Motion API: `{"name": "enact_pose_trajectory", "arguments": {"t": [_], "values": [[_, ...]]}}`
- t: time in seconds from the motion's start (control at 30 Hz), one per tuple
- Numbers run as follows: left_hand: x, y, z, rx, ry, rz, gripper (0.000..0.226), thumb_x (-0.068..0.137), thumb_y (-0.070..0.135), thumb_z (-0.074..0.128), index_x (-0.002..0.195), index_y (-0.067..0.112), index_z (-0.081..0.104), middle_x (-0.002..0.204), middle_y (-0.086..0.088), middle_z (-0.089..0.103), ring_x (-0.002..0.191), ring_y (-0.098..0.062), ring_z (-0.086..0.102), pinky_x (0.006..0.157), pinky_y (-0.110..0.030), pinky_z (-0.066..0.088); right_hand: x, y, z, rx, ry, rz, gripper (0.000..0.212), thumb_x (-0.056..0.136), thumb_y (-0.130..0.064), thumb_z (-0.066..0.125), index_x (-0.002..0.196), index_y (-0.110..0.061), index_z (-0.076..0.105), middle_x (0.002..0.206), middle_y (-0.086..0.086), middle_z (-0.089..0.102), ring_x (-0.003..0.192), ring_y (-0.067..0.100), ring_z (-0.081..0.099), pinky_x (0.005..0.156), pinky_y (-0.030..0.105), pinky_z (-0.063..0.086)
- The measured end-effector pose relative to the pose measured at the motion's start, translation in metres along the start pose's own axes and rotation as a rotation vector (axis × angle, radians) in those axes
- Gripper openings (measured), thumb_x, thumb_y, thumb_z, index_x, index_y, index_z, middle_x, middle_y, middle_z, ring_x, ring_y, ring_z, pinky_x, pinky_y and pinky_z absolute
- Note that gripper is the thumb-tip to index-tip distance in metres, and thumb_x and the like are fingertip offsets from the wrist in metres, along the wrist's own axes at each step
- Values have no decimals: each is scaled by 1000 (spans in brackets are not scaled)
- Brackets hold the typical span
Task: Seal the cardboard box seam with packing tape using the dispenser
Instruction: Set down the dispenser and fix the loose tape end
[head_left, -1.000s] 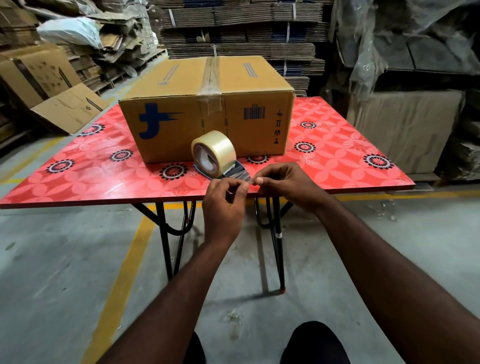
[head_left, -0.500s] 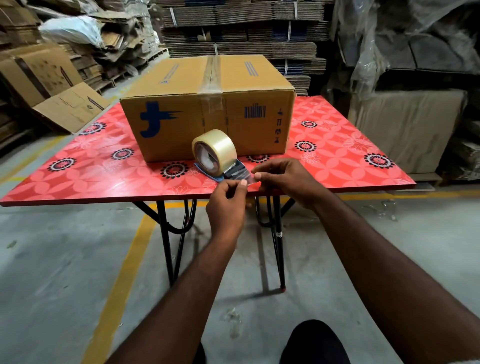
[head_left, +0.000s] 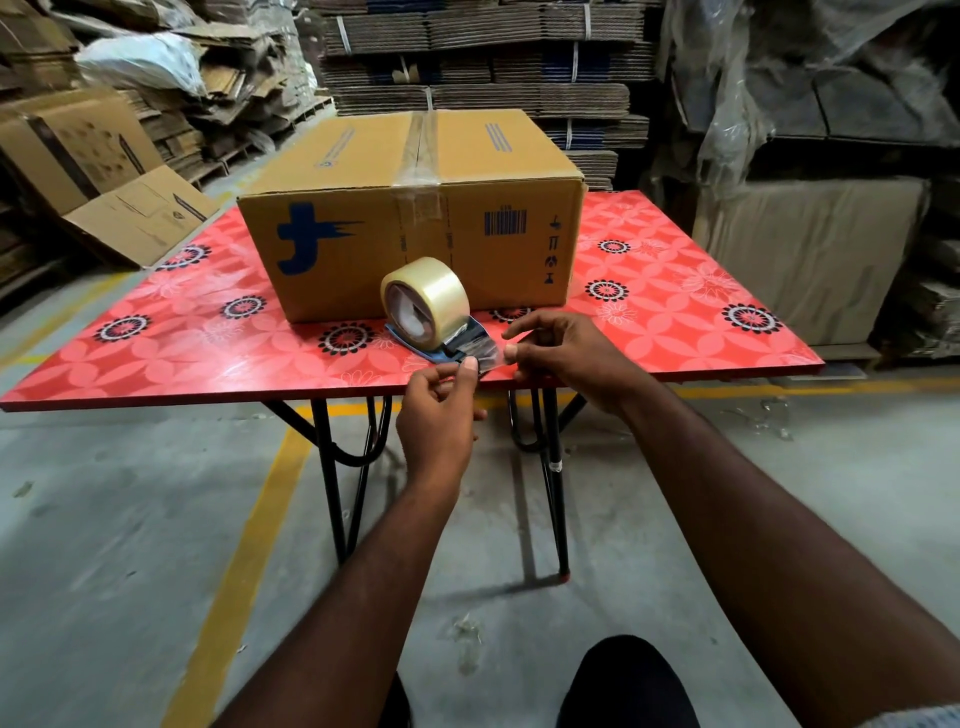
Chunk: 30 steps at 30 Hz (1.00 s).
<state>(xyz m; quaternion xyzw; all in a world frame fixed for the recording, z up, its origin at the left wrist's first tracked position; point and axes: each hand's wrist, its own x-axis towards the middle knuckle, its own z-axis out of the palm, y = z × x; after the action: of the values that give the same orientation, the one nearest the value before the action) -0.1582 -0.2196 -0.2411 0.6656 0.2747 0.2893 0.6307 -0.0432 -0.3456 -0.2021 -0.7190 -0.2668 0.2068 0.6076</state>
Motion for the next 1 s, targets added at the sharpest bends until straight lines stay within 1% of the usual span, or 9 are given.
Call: {"name": "enact_pose_trajectory", "arguments": {"t": [0.07,0.2,0.37,0.5,0.63,0.73,0.8,0.9,1.0], "values": [[0,4,0,13,-96,-102,35,91,54,60,99,21,67,94,4,75,73,-16,72,53,-27,48,0,-2,0,-3,-18,5,19,88,-12,70,106,-13,67,86,7,73,80,22,69,82,40,60],[1,15,2,25,-173,-130,34,91,57,58,93,25,71,91,6,77,77,-15,73,61,-30,51,2,-2,-2,-8,-52,28,21,91,-7,67,111,-12,64,88,11,71,82,22,69,81,37,60],[4,21,7,13,-196,-136,11,92,38,66,88,29,69,94,4,74,83,-16,72,61,-29,50,7,-3,-4,-59,-70,52,26,91,-7,66,117,-9,61,84,10,70,79,18,69,78,33,59],[6,17,9,-21,-195,-154,10,92,32,67,87,25,71,90,3,74,87,-18,71,61,-28,50,8,-3,-3,-37,-45,74,22,92,-4,64,114,-6,60,78,7,69,75,19,68,82,39,58],[5,18,11,-72,-200,-206,11,93,28,66,84,23,71,85,3,74,80,-15,69,63,-28,50,10,-2,0,-20,-30,86,11,96,-19,62,103,-11,62,80,5,66,74,19,67,93,52,54],[5,21,11,-88,-213,-246,11,94,26,64,86,23,70,86,3,74,78,-14,68,65,-28,49,8,-7,1,-68,-63,93,25,90,-30,70,104,-12,63,84,9,71,82,24,70,89,44,57],[4,22,11,-89,-216,-250,10,95,27,63,88,24,70,88,2,74,78,-13,67,65,-28,49,8,-8,1,-79,-72,99,34,85,-19,77,112,-8,60,76,3,71,80,21,70,83,39,58],[4,23,12,-71,-213,-227,10,95,30,63,88,25,69,89,2,74,79,-13,68,61,-25,49,11,-6,0,-38,-73,132,34,84,-6,76,113,-6,59,68,-2,69,74,17,71,84,41,59],[4,24,12,-36,-200,-201,9,93,27,66,89,22,71,83,3,73,72,-10,67,54,-21,48,11,-8,-4,72,-98,178,29,89,2,67,115,-4,57,74,4,71,72,17,72,83,38,60]]}}
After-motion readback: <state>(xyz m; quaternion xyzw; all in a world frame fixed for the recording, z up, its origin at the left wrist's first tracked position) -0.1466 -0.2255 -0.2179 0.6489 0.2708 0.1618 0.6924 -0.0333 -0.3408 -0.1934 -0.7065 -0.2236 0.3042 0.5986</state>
